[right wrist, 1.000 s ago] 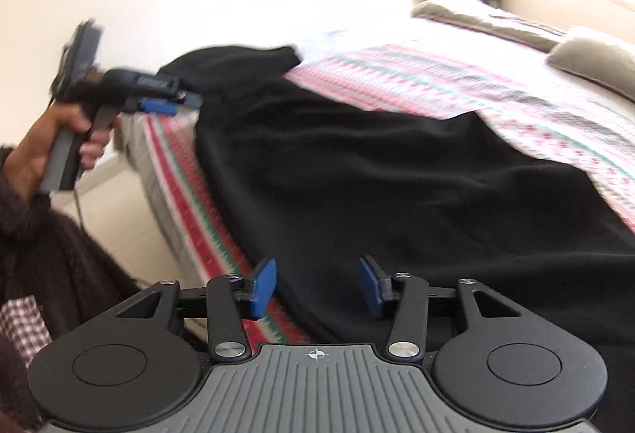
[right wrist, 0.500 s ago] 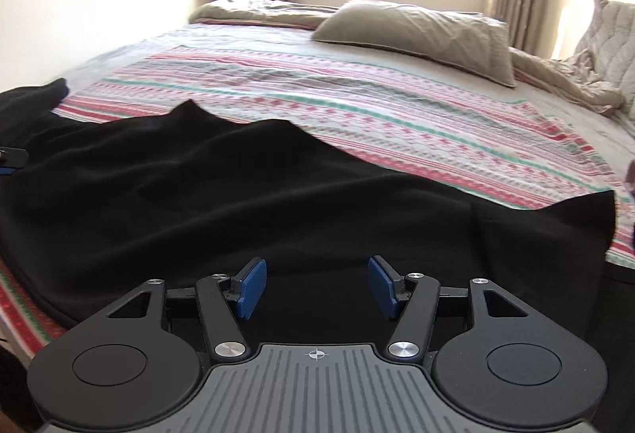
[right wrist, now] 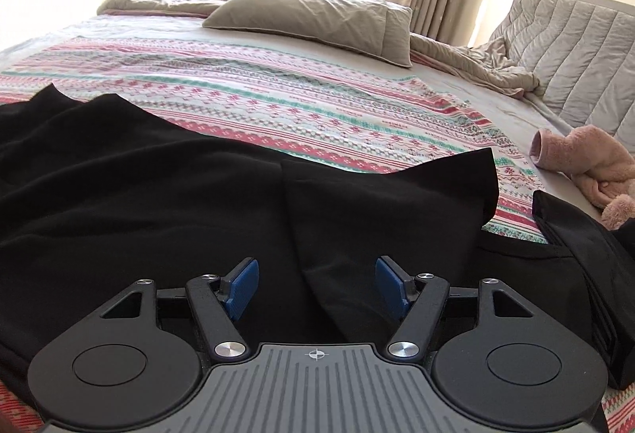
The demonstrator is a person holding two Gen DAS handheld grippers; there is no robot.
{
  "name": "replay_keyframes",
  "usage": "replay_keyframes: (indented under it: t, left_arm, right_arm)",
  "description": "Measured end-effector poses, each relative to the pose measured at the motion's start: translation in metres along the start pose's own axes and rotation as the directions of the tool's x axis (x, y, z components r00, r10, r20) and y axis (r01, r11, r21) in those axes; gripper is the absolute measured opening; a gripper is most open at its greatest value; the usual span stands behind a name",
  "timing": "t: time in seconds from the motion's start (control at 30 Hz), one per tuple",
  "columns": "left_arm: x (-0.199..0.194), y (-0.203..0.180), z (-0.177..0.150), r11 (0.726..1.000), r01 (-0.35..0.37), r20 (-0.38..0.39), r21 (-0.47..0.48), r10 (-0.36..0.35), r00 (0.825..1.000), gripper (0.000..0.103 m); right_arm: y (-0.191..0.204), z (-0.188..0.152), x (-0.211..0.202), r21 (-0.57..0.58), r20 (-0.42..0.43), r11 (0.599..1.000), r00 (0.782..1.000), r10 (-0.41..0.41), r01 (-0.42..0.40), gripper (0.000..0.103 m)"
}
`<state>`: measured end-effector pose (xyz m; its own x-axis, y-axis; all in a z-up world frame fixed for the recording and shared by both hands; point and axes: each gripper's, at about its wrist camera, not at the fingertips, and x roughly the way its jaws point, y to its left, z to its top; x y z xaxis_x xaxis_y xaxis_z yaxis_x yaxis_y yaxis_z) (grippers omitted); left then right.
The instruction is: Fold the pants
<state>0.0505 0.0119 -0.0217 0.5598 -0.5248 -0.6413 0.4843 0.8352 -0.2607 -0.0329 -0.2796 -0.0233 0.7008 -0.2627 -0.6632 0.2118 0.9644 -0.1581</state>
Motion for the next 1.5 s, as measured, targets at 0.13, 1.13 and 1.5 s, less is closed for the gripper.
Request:
replay_keyframes:
  t: [0.13, 1.13, 1.5]
  left_arm:
    - [0.014, -0.023, -0.003, 0.997, 0.052, -0.025, 0.062, -0.051, 0.998, 0.103]
    - [0.028, -0.078, -0.028, 0.882, 0.198, -0.053, 0.427, -0.195, 0.979, 0.087]
    - [0.028, -0.087, -0.034, 0.863, 0.265, -0.078, 0.43, -0.256, 0.963, 0.073]
  right_arm:
    - [0.0, -0.002, 0.014, -0.01, 0.005, 1.0, 1.0, 0.0, 0.0, 0.065]
    - [-0.184, -0.091, -0.062, 0.676, -0.083, 0.714, 0.982, -0.171, 0.181, 0.003]
    - [-0.203, -0.106, -0.061, 0.826, 0.101, 0.554, 0.995, 0.025, -0.098, 0.046]
